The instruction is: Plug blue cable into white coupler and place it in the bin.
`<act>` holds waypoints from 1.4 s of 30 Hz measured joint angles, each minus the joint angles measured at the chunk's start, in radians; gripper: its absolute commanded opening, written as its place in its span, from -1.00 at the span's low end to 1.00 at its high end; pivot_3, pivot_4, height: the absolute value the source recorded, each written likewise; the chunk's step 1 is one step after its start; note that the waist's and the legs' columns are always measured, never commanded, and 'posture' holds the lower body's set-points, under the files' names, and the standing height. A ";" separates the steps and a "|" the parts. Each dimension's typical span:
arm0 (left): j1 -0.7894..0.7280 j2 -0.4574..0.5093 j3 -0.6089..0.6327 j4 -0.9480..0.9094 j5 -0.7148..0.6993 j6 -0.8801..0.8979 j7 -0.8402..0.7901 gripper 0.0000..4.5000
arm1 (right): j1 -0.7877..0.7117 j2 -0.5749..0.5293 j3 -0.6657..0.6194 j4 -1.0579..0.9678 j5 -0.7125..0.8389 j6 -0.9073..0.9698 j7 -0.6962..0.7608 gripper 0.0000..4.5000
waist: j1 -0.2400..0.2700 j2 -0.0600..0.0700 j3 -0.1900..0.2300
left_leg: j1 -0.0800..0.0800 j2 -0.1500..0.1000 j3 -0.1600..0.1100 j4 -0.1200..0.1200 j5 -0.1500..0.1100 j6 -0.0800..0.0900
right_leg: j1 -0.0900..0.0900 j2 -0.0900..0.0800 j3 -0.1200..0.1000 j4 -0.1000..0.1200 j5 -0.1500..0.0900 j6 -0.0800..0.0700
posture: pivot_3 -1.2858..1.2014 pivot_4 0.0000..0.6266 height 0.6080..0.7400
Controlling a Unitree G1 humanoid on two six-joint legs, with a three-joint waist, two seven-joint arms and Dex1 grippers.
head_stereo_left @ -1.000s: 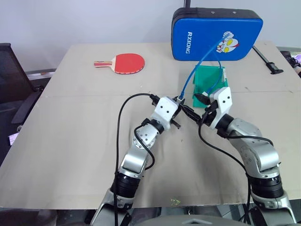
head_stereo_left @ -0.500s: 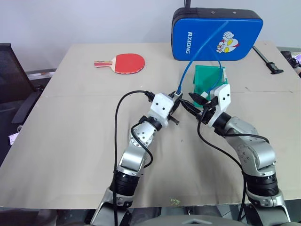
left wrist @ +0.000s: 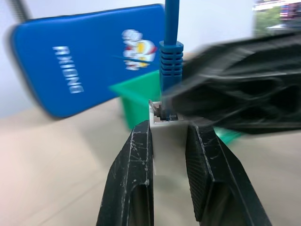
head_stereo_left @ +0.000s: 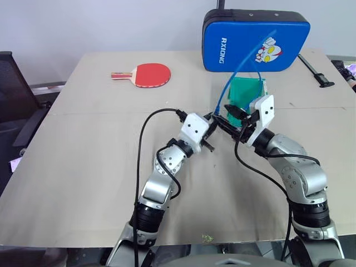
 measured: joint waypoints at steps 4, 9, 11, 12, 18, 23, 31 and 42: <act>0.002 0.007 0.000 0.000 -0.001 0.001 -0.011 -0.83 | -0.002 -0.027 0.001 -0.002 0.018 0.000 0.026 0.08 | 0.000 0.000 0.000 | 0.000 0.000 0.000 0.000 0.000 0.000 | 0.000 0.000 0.000 0.000 0.000 0.000 | 0.03 -0.52 1.00; 0.004 0.008 0.003 0.000 -0.001 0.001 -0.011 -0.83 | -0.026 -0.026 -0.005 0.014 0.020 -0.004 0.018 -0.43 | 0.001 0.000 0.000 | 0.000 0.000 0.000 0.000 0.000 0.000 | 0.000 0.000 0.000 0.000 0.000 0.000 | 0.03 -0.52 1.00; 0.006 0.009 0.004 0.000 -0.001 0.002 -0.011 -0.83 | -0.026 -0.025 -0.006 0.023 0.019 -0.009 0.015 -0.87 | 0.001 0.000 0.000 | 0.000 0.000 0.000 0.000 0.000 0.000 | 0.000 0.000 0.000 0.000 0.000 0.000 | 0.03 -0.52 1.00; 0.008 0.010 0.004 -0.002 -0.001 0.003 -0.011 -0.83 | -0.026 -0.027 -0.009 0.027 0.015 -0.012 0.009 -0.98 | 0.002 0.000 0.000 | 0.000 0.000 0.000 0.000 0.000 0.000 | 0.000 0.000 0.000 0.000 0.000 0.000 | 0.03 -0.52 1.00; 0.009 0.009 0.005 -0.007 -0.014 0.014 -0.010 -0.36 | -0.026 -0.022 -0.009 0.027 0.016 -0.013 0.004 -1.00 | 0.001 0.000 0.000 | 0.000 0.000 0.000 0.000 0.000 0.000 | 0.000 0.000 0.000 0.000 0.000 0.000 | 0.03 -0.52 1.00; 0.013 0.009 0.014 -0.016 -0.026 0.013 -0.009 0.32 | -0.026 -0.016 -0.009 0.027 0.032 -0.010 -0.001 -1.00 | 0.001 0.000 0.000 | 0.000 0.000 0.000 0.000 0.000 0.000 | 0.000 0.000 0.000 0.000 0.000 0.000 | 0.03 -0.52 1.00; 0.033 0.080 0.162 -0.075 -0.108 0.065 0.007 0.32 | -0.115 -0.104 -0.111 0.087 0.079 0.012 -0.002 -1.00 | 0.000 0.000 0.000 | 0.000 0.000 -0.001 0.000 0.000 0.000 | 0.000 0.000 0.000 0.001 0.000 0.000 | 0.03 -0.52 1.00; 0.105 0.388 0.360 -0.202 -0.411 0.219 -0.280 0.32 | -0.452 -0.252 -0.087 0.665 -0.051 0.085 0.027 -1.00 | -0.015 0.000 0.000 | 0.000 0.000 0.000 -0.004 0.000 0.000 | -0.001 0.000 0.001 -0.002 0.000 0.000 | 0.03 -0.52 1.00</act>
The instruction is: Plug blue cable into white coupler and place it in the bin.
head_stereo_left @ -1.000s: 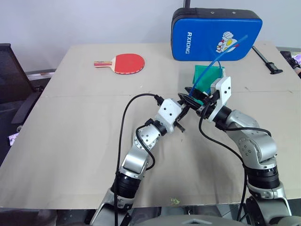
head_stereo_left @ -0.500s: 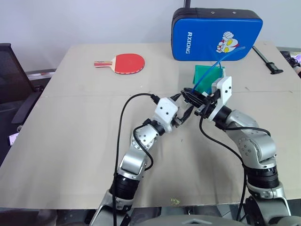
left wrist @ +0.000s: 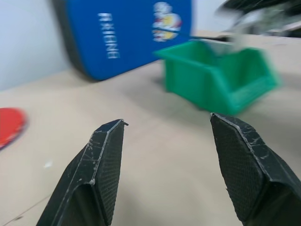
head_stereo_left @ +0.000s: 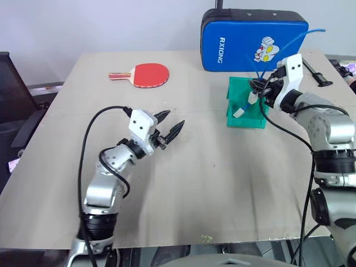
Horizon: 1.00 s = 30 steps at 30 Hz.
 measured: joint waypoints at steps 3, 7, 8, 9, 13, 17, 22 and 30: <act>-0.002 0.043 0.020 -0.045 -0.052 0.045 -0.023 0.35 | -0.052 0.010 0.036 0.127 -0.028 0.027 0.038 -0.48 | -0.009 0.000 0.000 | 0.000 0.000 0.001 -0.001 0.000 0.000 | -0.001 0.000 0.000 0.001 0.000 0.000 | 0.03 -0.52 1.00; 0.020 0.058 0.036 -0.081 -0.061 0.077 -0.012 0.35 | -0.103 0.016 0.044 0.203 -0.066 -0.002 0.057 0.36 | -0.012 0.000 0.000 | 0.000 0.000 0.003 0.000 0.000 0.000 | -0.003 0.000 0.000 0.007 0.000 0.000 | 0.03 -0.52 1.00; 0.032 0.058 0.036 -0.091 -0.068 0.085 -0.010 0.35 | -0.108 0.014 0.042 0.211 -0.076 -0.020 0.057 0.59 | -0.012 0.000 0.000 | 0.000 0.000 0.003 0.000 0.000 0.000 | -0.004 0.000 0.000 0.006 0.000 0.000 | 0.03 -0.52 1.00; 0.045 0.059 0.037 -0.106 -0.078 0.095 -0.008 0.35 | -0.108 0.009 0.041 0.215 -0.086 -0.043 0.057 0.83 | -0.011 0.000 0.000 | -0.001 0.000 0.003 0.000 0.000 0.000 | -0.004 0.000 0.000 0.006 0.000 0.000 | 0.03 -0.52 1.00; 0.102 0.071 0.040 -0.172 -0.120 0.129 -0.005 0.35 | -0.072 -0.027 0.009 0.142 -0.099 -0.103 0.062 0.97 | -0.009 0.000 0.000 | -0.002 0.000 0.003 0.000 0.000 0.000 | -0.005 -0.001 0.000 0.006 0.000 0.000 | 0.03 -0.52 1.00; 0.187 0.114 0.079 -0.239 -0.190 0.161 -0.038 0.35 | 0.126 -0.101 -0.074 -0.145 -0.021 -0.071 0.115 0.97 | -0.004 0.000 0.000 | -0.003 0.000 0.001 -0.002 0.000 0.000 | -0.007 -0.001 -0.001 0.006 0.000 0.000 | 0.03 -0.52 1.00; 0.354 0.176 0.123 -0.320 -0.297 0.217 -0.100 0.35 | 0.527 -0.166 -0.225 -0.564 0.183 0.002 0.229 0.97 | -0.003 0.000 0.000 | -0.004 0.000 0.001 -0.004 0.000 0.000 | -0.007 -0.001 0.000 -0.001 0.000 0.000 | 0.03 -0.52 1.00; 0.589 0.157 0.075 -0.316 -0.144 0.192 -0.012 0.35 | 1.162 -0.085 -0.244 -0.746 0.123 -0.264 0.355 0.97 | 0.017 0.000 0.000 | 0.005 0.001 0.002 -0.007 -0.002 0.003 | 0.001 -0.001 0.002 -0.004 0.002 0.000 | 0.03 -0.52 1.00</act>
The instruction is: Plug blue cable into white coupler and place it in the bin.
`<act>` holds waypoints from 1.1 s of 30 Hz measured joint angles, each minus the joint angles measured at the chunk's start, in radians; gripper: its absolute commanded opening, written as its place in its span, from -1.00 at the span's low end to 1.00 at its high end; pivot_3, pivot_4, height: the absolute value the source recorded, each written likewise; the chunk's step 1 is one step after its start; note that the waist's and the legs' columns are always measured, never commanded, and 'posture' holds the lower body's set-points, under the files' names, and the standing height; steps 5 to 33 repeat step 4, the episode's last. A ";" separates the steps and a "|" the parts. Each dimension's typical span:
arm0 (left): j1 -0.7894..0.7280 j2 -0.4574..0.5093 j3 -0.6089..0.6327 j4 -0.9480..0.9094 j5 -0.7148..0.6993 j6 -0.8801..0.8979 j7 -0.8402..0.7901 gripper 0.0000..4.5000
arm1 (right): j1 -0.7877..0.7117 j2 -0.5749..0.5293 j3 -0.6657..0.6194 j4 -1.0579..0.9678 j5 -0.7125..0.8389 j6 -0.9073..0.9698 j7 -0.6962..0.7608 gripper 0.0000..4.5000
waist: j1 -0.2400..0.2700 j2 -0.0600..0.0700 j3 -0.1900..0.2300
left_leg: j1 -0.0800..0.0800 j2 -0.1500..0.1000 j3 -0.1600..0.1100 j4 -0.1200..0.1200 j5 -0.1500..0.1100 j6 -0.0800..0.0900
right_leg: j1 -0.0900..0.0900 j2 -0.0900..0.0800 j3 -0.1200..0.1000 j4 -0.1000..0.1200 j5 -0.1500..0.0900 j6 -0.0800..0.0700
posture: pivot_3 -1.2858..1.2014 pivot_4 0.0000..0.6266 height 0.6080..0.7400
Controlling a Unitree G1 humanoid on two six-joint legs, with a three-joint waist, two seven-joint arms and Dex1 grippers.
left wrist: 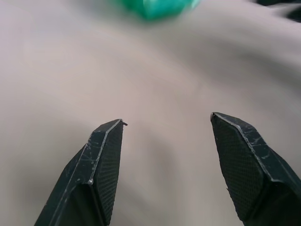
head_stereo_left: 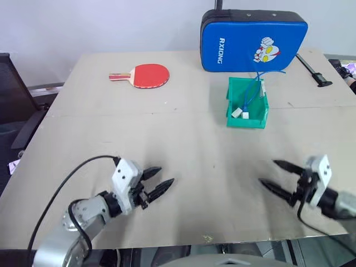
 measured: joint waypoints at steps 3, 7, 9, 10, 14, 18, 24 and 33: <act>0.067 -0.015 -0.013 0.013 0.063 -0.080 -0.004 0.35 | 0.018 0.014 0.003 0.083 -0.040 -0.160 0.054 0.97 | 0.003 0.000 0.001 | 0.006 0.000 0.000 0.000 0.000 0.000 | 0.007 0.001 0.001 -0.004 0.006 -0.002 | 0.03 -0.52 1.00; 0.080 -0.017 -0.016 0.014 0.072 -0.096 -0.007 0.35 | 0.016 0.014 0.003 0.099 -0.040 -0.179 0.062 0.97 | 0.005 0.000 0.001 | 0.009 0.000 0.000 0.000 0.000 0.000 | 0.010 0.001 0.001 -0.004 0.006 -0.002 | 0.03 -0.52 1.00; 0.080 -0.017 -0.016 0.014 0.072 -0.096 -0.007 0.35 | 0.016 0.014 0.003 0.099 -0.040 -0.179 0.062 0.97 | 0.005 0.000 0.001 | 0.009 0.000 0.000 0.000 0.000 0.000 | 0.010 0.001 0.001 -0.004 0.006 -0.002 | 0.03 -0.52 1.00; 0.080 -0.017 -0.016 0.014 0.072 -0.096 -0.007 0.35 | 0.016 0.014 0.003 0.099 -0.040 -0.179 0.062 0.97 | 0.005 0.000 0.001 | 0.009 0.000 0.000 0.000 0.000 0.000 | 0.010 0.001 0.001 -0.004 0.006 -0.002 | 0.03 -0.52 1.00; 0.080 -0.017 -0.016 0.014 0.072 -0.096 -0.007 0.35 | 0.016 0.014 0.003 0.099 -0.040 -0.179 0.062 0.97 | 0.005 0.000 0.001 | 0.009 0.000 0.000 0.000 0.000 0.000 | 0.010 0.001 0.001 -0.004 0.006 -0.002 | 0.03 -0.52 1.00; 0.080 -0.017 -0.016 0.014 0.072 -0.096 -0.007 0.35 | 0.016 0.014 0.003 0.099 -0.040 -0.179 0.062 0.97 | 0.005 0.000 0.001 | 0.009 0.000 0.000 0.000 0.000 0.000 | 0.010 0.001 0.001 -0.004 0.006 -0.002 | 0.03 -0.52 1.00; 0.080 -0.017 -0.016 0.014 0.072 -0.096 -0.007 0.35 | 0.016 0.014 0.003 0.099 -0.040 -0.179 0.062 0.97 | 0.005 0.000 0.001 | 0.009 0.000 0.000 0.000 0.000 0.000 | 0.010 0.001 0.001 -0.004 0.006 -0.002 | 0.03 -0.52 1.00; 0.080 -0.017 -0.016 0.014 0.072 -0.096 -0.007 0.35 | 0.016 0.014 0.003 0.099 -0.040 -0.179 0.062 0.97 | 0.005 0.000 0.001 | 0.009 0.000 0.000 0.000 0.000 0.000 | 0.010 0.001 0.001 -0.004 0.006 -0.002 | 0.03 -0.52 1.00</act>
